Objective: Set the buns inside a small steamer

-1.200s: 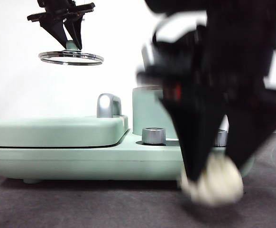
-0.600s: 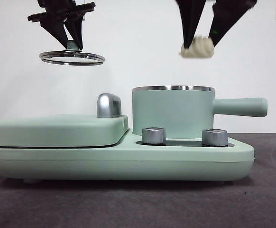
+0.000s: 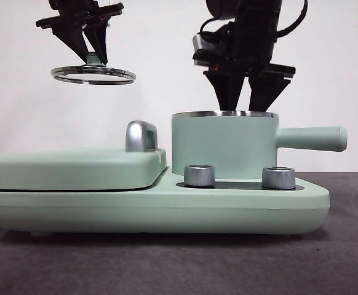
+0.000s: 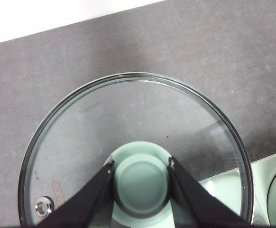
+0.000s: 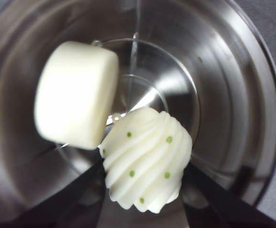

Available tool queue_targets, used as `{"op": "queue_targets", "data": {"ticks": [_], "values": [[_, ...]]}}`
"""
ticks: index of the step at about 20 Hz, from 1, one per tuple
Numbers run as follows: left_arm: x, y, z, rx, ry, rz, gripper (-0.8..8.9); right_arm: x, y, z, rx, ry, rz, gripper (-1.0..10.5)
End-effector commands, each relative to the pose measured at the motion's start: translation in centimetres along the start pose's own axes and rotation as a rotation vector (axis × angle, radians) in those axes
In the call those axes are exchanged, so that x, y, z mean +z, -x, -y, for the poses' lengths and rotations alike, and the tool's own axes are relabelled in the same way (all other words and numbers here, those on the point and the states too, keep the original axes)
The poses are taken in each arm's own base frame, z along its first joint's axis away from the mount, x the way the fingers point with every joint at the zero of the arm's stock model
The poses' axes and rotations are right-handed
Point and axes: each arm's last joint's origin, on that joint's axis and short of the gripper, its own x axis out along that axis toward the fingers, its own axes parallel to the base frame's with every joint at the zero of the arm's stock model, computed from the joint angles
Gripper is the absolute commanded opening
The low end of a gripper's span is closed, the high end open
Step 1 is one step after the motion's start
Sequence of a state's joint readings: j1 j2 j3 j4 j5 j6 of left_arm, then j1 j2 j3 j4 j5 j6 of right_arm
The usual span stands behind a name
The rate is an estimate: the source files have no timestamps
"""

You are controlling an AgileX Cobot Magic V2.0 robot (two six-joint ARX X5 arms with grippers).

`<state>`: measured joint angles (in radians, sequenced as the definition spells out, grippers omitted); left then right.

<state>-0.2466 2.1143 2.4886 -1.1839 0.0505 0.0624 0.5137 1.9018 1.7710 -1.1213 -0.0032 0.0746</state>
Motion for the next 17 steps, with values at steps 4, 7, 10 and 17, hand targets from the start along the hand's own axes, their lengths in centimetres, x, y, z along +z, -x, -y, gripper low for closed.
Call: {"op": "queue_targets", "data": {"ticks": [4,7,10,17], "values": [[0.7,0.0,0.1,-0.006,-0.001,0.047,0.16,1.0,-1.6,0.2,-0.005,0.005,0.007,2.2],[0.7,0.0,0.1,-0.010,0.003,0.048,0.16,1.0,-1.6,0.3,-0.006,0.002,0.007,2.5],[0.7,0.0,0.1,-0.011,0.004,0.047,0.16,1.0,-1.6,0.3,-0.007,0.001,0.008,3.3],[0.7,0.0,0.1,-0.013,0.010,0.046,0.16,1.2,-0.2,0.5,-0.028,-0.030,0.034,3.3]]}}
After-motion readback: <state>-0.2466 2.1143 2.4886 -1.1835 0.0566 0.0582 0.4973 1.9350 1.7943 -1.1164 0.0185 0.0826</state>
